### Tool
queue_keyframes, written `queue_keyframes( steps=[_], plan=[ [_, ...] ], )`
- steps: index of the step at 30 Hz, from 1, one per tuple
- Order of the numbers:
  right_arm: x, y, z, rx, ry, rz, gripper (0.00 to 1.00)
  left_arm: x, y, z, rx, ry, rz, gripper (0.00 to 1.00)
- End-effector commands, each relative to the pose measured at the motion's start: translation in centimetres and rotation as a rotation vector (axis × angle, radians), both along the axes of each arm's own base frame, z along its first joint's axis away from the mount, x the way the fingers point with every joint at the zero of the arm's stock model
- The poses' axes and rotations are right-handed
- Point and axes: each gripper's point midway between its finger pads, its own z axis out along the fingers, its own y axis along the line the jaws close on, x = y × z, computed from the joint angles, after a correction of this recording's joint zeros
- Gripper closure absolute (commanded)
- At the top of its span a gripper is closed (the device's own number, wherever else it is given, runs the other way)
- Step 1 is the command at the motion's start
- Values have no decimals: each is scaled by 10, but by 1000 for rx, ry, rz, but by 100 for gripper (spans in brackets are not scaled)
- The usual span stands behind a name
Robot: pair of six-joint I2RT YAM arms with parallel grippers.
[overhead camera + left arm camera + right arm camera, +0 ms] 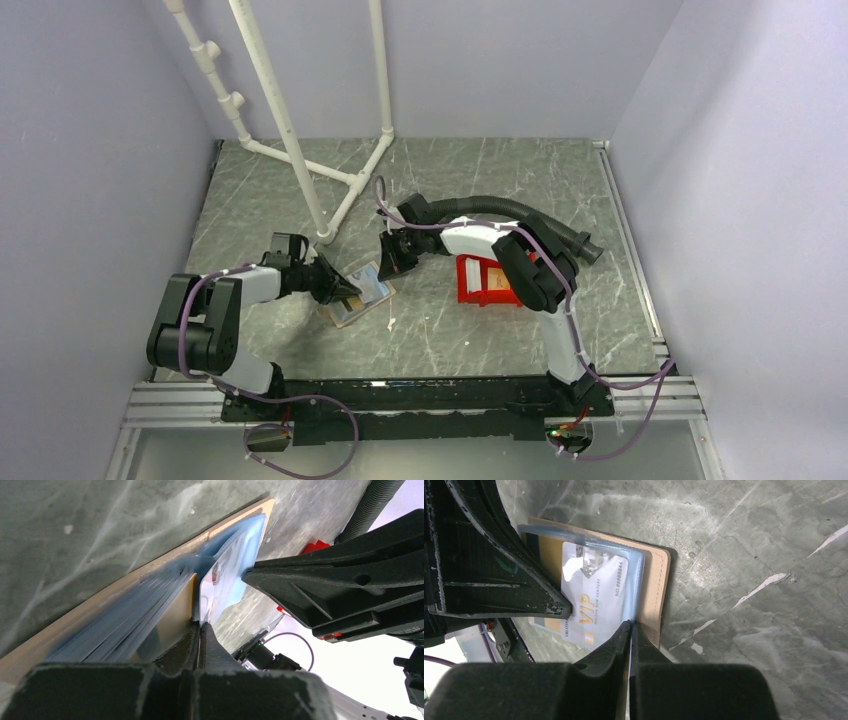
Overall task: Put the credit cards into the card holder
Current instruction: Insert the credit card into the card holder.
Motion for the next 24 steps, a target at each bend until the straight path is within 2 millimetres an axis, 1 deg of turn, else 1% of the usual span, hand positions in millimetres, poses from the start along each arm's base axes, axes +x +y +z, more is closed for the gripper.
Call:
queue_keyframes(
  steps=[1, 2, 9, 10, 15, 17, 20, 24],
  plan=[
    [-7, 11, 2, 50, 9, 37, 99, 13, -1, -9, 79, -32, 34, 100],
    [-8, 11, 1, 47, 12, 39, 100, 15, -2, -9, 77, -39, 41, 100],
    [-11, 11, -3, 45, 22, 36, 100, 30, -16, -4, 111, -78, 14, 100],
    [-11, 10, -3, 42, 21, 36, 100, 29, -17, -4, 119, -74, 8, 100],
    [-8, 6, 1, 28, -1, 26, 100, 16, -15, -7, 151, -28, -30, 84],
    [-5, 3, 4, 4, -23, 19, 96, 10, -14, -5, 155, -13, -47, 77],
    [1, -4, 12, -27, -66, 0, 89, 3, -10, 2, 183, -7, -68, 71],
    [3, -10, 22, -32, -91, -11, 83, 2, 0, 21, 250, -47, -108, 57]
  ],
)
